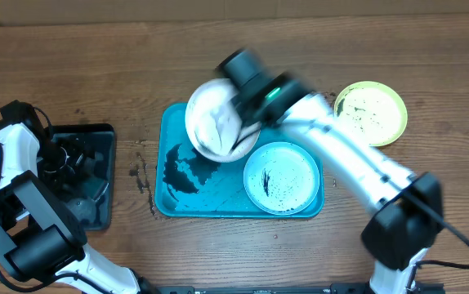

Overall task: Clean dirty plates on tray and stack at the side
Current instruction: 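Carry the white plate right and stack it on the yellow plate, then release the plate and move the right gripper to the second white plate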

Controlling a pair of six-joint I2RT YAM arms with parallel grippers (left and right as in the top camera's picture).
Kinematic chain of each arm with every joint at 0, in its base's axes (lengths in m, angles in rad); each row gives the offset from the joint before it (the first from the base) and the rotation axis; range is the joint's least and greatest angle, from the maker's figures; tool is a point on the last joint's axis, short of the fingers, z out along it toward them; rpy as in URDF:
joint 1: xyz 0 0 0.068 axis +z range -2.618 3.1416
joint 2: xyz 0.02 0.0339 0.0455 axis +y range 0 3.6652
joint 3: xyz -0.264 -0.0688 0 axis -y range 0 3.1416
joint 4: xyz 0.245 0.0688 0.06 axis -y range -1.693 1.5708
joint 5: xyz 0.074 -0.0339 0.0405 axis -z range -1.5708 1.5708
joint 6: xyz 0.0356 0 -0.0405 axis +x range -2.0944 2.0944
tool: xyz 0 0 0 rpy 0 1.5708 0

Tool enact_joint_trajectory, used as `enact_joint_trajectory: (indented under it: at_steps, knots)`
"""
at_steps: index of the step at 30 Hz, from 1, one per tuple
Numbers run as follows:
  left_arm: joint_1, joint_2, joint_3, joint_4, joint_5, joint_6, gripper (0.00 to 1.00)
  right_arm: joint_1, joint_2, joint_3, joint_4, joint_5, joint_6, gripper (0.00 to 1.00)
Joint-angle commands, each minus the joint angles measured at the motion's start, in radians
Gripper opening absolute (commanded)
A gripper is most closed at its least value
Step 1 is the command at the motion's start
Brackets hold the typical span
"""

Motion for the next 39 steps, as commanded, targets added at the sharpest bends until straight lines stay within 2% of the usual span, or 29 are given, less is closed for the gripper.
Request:
enact_joint_trajectory:
  at_steps: [1, 10, 16, 29, 32, 35, 37, 39]
  knots:
    - [-0.002, 0.002, 0.003, 0.001, 0.005, 0.009, 1.0, -0.244, -0.037, 0.044, -0.051, -0.525, 0.118, 0.04]
    - [-0.002, 0.002, 0.003, 0.001, 0.005, 0.009, 1.0, -0.739, -0.037, 0.01, -0.212, -0.472, 0.141, 0.04]
    - [-0.002, 0.002, 0.003, 0.001, 0.005, 0.009, 0.99, -0.929, -0.035, -0.119, -0.103, -0.446, 0.172, 0.04]
    - [-0.002, 0.002, 0.003, 0.001, 0.005, 0.009, 1.0, -0.97, 0.0, -0.244, -0.009, -0.423, 0.197, 0.04]
    - [-0.002, 0.002, 0.003, 0.001, 0.005, 0.009, 1.0, -0.97, 0.0, -0.247, -0.017, -0.424, 0.197, 0.18]
    - [-0.002, 0.002, 0.003, 0.001, 0.005, 0.009, 1.0, -0.97, 0.0, -0.247, -0.03, -0.424, 0.197, 0.22]
    - [-0.002, 0.002, 0.003, 0.001, 0.005, 0.009, 1.0, -0.97, 0.0, -0.247, -0.042, -0.425, 0.197, 0.33]
    - [-0.002, 0.002, 0.003, 0.001, 0.005, 0.009, 1.0, -0.969, 0.0, -0.247, -0.052, -0.449, 0.196, 0.37]
